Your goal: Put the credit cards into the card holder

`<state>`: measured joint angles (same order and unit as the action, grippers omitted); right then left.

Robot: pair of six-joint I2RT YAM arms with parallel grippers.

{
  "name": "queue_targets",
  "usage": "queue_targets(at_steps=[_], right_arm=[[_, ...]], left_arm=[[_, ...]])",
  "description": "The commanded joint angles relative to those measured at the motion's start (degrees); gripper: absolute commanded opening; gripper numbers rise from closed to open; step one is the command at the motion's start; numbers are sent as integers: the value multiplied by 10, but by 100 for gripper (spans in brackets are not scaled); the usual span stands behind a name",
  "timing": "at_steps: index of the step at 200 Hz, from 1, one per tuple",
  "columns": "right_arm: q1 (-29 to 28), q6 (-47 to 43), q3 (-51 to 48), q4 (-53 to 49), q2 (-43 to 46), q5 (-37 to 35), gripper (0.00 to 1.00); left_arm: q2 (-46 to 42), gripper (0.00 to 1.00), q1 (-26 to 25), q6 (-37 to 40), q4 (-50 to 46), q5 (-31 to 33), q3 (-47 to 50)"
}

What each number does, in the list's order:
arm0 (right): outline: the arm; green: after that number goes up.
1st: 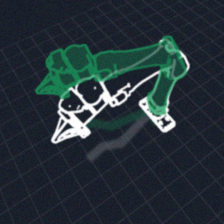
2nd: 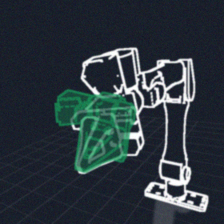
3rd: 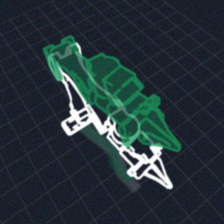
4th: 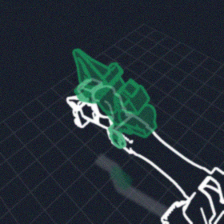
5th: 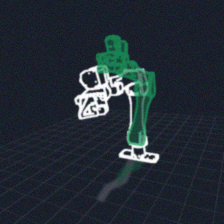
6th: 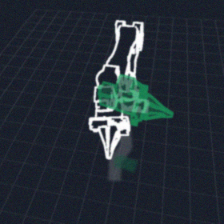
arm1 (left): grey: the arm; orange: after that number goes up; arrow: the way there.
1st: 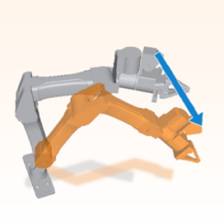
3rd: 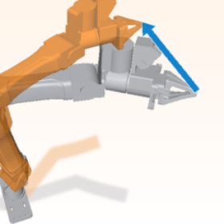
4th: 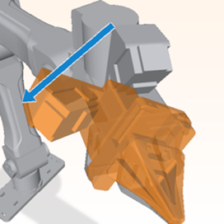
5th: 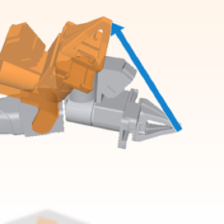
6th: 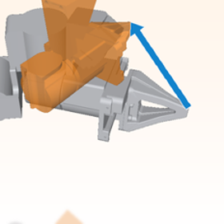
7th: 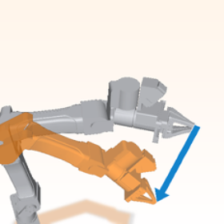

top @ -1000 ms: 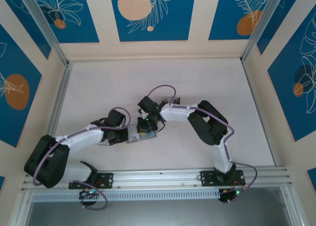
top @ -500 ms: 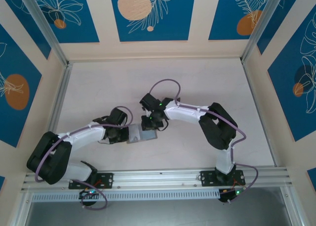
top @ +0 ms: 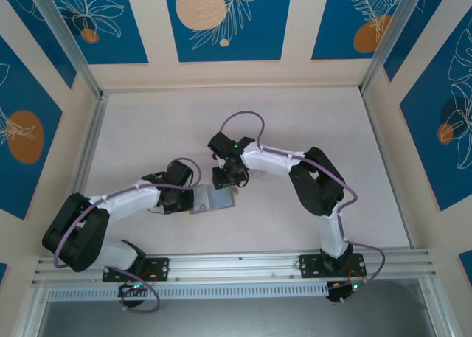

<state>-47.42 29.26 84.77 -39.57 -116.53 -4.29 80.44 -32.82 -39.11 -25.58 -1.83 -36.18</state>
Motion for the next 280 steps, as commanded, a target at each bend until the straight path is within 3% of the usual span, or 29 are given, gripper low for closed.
queue_targets(at_steps=[1,86,132,178,280], right_arm=[[-8,-20,9,-10,-9,13,34],[-34,-23,34,-49,-29,-58,27],[-48,-14,51,-89,-17,-128,35],[-54,-30,52,-72,-14,-109,41],[-61,-46,81,-64,-46,-106,42]], left_arm=[[56,1,-22,-10,122,-36,17],[72,1,-25,-5,127,-40,6],[80,1,-26,-6,135,-43,7],[86,1,-26,-7,141,-46,9],[84,1,-27,-9,140,-46,12]])
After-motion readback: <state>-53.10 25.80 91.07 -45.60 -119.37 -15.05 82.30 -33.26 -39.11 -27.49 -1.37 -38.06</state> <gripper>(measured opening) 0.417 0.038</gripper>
